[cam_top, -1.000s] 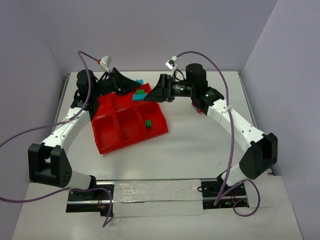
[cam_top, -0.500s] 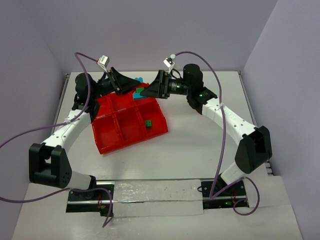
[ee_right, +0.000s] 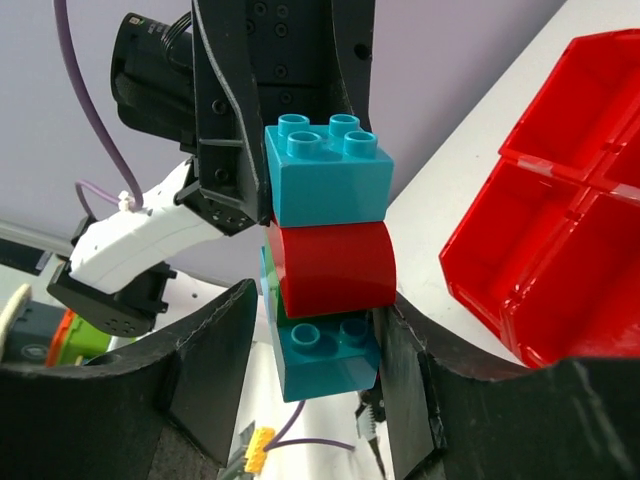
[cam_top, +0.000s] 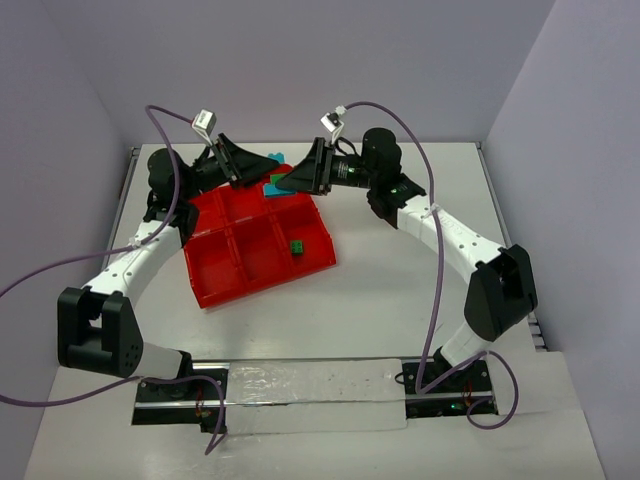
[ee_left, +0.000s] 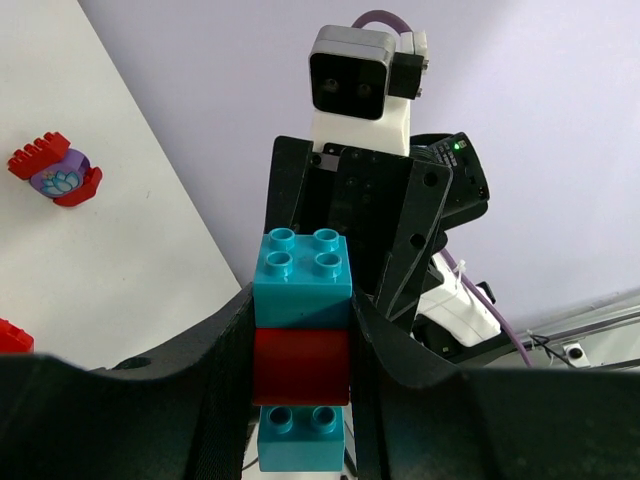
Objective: Sort the legos into containers by color
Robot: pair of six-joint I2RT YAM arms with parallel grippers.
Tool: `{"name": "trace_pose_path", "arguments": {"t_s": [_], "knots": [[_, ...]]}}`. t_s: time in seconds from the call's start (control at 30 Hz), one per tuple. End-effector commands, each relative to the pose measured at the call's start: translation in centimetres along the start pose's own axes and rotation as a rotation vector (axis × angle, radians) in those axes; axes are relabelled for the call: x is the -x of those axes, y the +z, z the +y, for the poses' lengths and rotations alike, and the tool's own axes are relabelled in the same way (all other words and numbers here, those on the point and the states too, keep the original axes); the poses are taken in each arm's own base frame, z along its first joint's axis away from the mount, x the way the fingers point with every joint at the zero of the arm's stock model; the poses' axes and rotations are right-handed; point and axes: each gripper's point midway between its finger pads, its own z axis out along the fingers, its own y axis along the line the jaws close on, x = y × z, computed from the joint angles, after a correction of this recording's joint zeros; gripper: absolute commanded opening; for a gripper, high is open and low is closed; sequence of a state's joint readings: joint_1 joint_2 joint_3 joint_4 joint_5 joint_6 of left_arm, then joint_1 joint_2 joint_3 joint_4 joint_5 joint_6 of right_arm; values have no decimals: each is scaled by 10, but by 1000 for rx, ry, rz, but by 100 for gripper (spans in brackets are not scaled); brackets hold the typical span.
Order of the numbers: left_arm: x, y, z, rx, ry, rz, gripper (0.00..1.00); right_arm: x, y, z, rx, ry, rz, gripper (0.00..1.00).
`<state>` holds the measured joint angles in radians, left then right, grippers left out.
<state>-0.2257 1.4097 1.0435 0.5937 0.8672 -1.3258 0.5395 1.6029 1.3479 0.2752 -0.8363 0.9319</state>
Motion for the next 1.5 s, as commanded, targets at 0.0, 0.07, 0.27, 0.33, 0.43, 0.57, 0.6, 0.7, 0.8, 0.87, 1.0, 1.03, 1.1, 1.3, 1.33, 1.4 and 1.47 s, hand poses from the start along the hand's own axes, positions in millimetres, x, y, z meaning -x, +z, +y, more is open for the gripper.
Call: {"name": "trace_pose_path", "arguments": {"t_s": [0.0,0.07,0.27,0.33,0.43,0.57,0.6,0.7,0.8,0.87,1.0,1.03,1.1,1.3,1.33,1.4,1.47], "knots": [[4,-2,-21,-55,75,-16,0,-1,4,21,89,-35,4,52],[4,-2,-22,-54,80,-17,0,-2,5,22,96,-29,3,40],[9,-1,-23,-40,96,-20,0,-11,5,10,66,-13,32,0],[11,0,-22,-34,101,-21,0,-16,4,4,43,1,49,0],[14,0,-24,-36,108,-21,0,-25,1,-5,11,-15,76,0],[18,-1,-24,-32,112,-26,0,-47,-8,-19,-27,-7,137,0],[19,-1,-24,-32,112,-27,0,-51,-10,-21,-32,-4,148,0],[22,0,-22,-32,111,-30,0,-64,-17,-23,-34,9,184,0],[24,1,-22,-31,112,-34,0,-72,-22,-27,-57,14,209,0],[26,0,-20,-26,115,-38,0,-74,-26,-29,-80,0,212,0],[35,-8,-11,39,134,-61,0,-59,-48,-51,-240,-6,144,0],[38,-12,-4,77,147,-69,0,-54,-59,-57,-299,-19,121,0],[45,-21,19,220,175,-88,0,-32,-87,-81,-479,-61,34,0],[41,-50,64,530,223,-73,0,-5,-158,-126,-948,-128,-77,0],[43,-53,67,551,232,-81,0,-3,-167,-132,-1005,-130,-97,0],[44,-59,71,602,261,-76,0,-3,-186,-148,-1127,-128,-125,0],[43,-62,72,618,279,-61,0,-9,-196,-163,-1200,-120,-118,0]]}}
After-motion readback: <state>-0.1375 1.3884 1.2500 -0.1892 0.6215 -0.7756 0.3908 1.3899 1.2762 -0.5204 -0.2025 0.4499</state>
